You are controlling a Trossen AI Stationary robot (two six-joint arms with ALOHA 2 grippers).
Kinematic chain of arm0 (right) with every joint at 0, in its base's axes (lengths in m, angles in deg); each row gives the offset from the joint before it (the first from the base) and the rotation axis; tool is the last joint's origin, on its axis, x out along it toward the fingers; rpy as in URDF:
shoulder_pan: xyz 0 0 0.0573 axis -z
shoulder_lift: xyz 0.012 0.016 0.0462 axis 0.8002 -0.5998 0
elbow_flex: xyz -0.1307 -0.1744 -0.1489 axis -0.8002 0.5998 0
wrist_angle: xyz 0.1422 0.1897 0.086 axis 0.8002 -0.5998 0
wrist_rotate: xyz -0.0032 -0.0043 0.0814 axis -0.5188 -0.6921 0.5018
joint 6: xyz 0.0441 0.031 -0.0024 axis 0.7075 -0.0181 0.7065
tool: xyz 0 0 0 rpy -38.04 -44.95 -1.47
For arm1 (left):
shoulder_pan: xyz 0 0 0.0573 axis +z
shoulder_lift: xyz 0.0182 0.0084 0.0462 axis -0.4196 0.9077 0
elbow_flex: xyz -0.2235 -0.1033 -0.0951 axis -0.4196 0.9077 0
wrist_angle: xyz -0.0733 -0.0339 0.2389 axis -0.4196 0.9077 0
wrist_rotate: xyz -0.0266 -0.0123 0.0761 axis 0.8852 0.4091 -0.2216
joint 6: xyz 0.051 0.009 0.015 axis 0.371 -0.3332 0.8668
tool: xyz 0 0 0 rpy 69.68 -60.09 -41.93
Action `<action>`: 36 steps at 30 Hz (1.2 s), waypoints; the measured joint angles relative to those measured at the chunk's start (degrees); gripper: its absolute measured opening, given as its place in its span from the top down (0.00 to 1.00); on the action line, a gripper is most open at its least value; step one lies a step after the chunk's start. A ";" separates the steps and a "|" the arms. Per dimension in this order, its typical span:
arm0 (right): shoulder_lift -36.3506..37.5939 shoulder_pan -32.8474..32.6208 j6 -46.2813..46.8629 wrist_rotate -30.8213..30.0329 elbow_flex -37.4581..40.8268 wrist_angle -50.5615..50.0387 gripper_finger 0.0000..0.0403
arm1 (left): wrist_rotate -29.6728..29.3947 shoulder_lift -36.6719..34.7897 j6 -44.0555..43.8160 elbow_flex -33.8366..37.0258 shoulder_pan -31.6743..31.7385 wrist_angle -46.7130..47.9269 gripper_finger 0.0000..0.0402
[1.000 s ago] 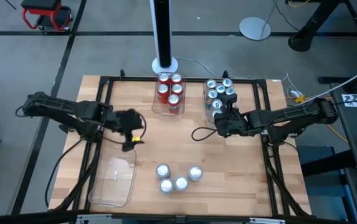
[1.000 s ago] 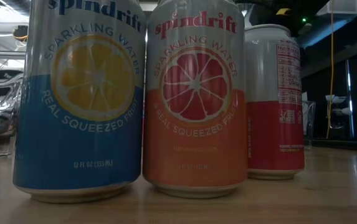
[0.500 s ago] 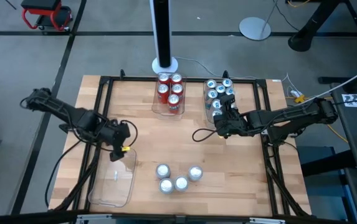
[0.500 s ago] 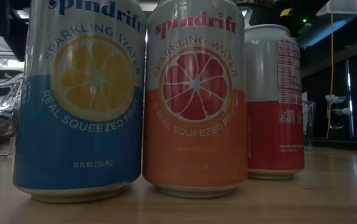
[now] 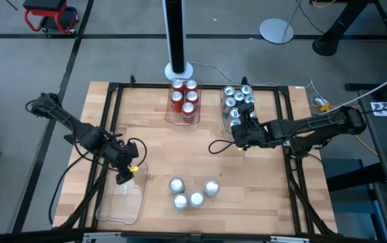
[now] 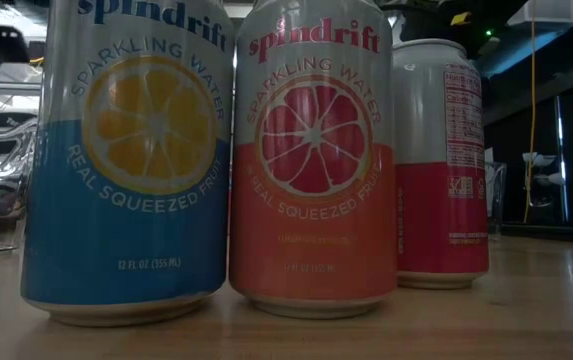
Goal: Sort soda cans
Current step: Move the bottom left transparent bin to the top left of the table
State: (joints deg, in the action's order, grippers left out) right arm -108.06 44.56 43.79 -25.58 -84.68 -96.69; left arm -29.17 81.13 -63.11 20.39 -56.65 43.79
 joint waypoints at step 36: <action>-0.68 -0.01 -0.39 0.02 0.01 0.97 0.06 | -25.98 0.04 26.00 11.84 13.42 -2.41 0.18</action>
State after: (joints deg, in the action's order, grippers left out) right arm -108.74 44.54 43.40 -25.55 -84.67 -95.72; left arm -55.16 81.17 -37.11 32.24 -43.23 41.39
